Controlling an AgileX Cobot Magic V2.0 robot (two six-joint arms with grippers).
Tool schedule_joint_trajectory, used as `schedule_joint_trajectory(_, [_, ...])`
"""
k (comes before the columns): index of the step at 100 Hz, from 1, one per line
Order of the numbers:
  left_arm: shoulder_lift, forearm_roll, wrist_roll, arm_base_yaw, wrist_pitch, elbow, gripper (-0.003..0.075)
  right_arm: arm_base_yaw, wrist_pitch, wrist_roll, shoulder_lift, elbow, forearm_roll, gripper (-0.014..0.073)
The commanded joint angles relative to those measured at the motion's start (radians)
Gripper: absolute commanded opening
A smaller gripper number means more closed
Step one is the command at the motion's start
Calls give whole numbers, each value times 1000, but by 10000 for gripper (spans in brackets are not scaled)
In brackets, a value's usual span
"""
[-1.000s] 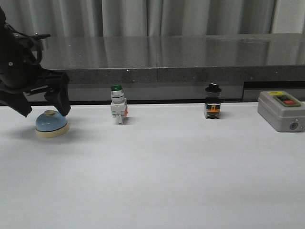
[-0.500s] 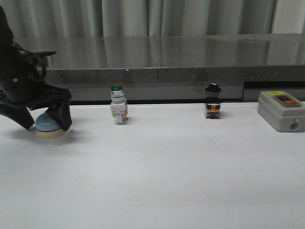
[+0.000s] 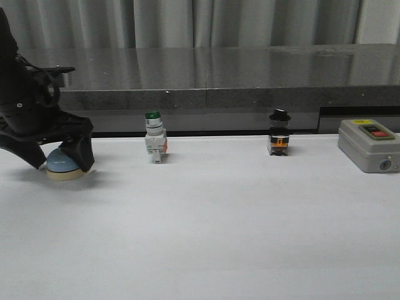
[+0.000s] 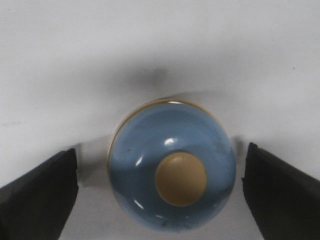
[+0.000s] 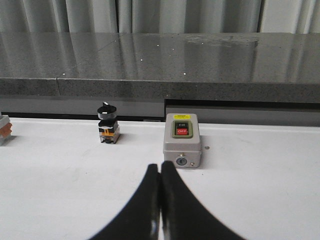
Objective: Place and press bell with both arms
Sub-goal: 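Lower the left gripper over the blue bell and close on it, then lift the bell with the left gripper and carry it toward table center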
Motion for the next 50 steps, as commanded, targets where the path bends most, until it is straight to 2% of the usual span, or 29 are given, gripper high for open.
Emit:
schedule_joint_trajectory(1, [-53, -11, 14, -16, -31, -30, 577, 1, -83, -1, -19, -13, -11, -60])
schedule_joint_trajectory(11, [-53, -9, 15, -25, -31, -30, 464, 1, -83, -1, -19, -13, -11, -60])
schedule_joint_trajectory(29, [-53, 13, 15, -29, -27, -30, 307, 1, -83, -1, -19, -13, -11, -60])
schedule_joint_trajectory(39, [-53, 29, 15, -29, -23, -30, 258, 1, -83, -1, -19, -13, -11, -60])
schedule_joint_trajectory(50, [-55, 40, 15, -29, -11, -30, 255, 1, -83, -1, -19, -13, -11, -60])
